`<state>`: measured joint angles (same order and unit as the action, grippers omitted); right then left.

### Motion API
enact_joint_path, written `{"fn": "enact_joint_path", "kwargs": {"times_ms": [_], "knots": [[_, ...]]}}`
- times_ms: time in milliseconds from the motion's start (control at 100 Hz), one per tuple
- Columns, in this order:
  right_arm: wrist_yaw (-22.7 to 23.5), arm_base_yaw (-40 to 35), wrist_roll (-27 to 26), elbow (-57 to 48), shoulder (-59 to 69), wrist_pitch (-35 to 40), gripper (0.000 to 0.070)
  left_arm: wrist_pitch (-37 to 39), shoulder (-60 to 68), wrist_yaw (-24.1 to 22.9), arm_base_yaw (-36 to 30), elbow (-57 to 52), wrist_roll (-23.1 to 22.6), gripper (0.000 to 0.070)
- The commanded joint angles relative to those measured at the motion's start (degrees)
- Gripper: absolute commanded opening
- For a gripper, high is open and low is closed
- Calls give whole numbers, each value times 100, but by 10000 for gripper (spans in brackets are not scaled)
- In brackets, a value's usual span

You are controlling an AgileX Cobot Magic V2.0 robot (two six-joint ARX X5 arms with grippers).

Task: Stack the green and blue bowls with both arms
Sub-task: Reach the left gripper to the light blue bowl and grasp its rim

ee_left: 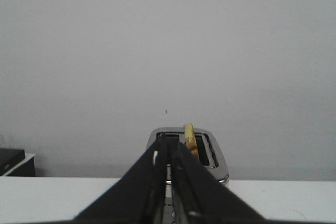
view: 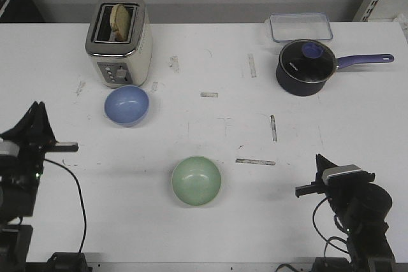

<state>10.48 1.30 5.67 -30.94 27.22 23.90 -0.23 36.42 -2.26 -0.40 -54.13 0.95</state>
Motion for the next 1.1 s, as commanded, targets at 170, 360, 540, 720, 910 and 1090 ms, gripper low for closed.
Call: {"fn": "enact_joint_path", "kwargs": {"times_ms": [170, 360, 540, 720, 910, 1090], "knots": [[-2, -63, 66, -52, 22, -28, 0, -935, 2031, -15, 2, -1700, -212, 185], [-2, -66, 66, -52, 22, -11, 0, -1121, 3230, -11, 2, -1878, -151, 411], [0, -66, 63, -52, 22, 31, 0, -1508, 4207, -9, 44, -1878, 11, 575], [0, -66, 63, -52, 22, 42, 0, -1620, 5158, 516, 236, -1878, 468, 579], [-2, -118, 63, -52, 22, 57, 0, -1602, 5976, 911, 334, -1878, 739, 578], [-2, -140, 63, -50, 22, 59, 0, -1631, 6419, 1178, 328, -1878, 787, 563]]}}
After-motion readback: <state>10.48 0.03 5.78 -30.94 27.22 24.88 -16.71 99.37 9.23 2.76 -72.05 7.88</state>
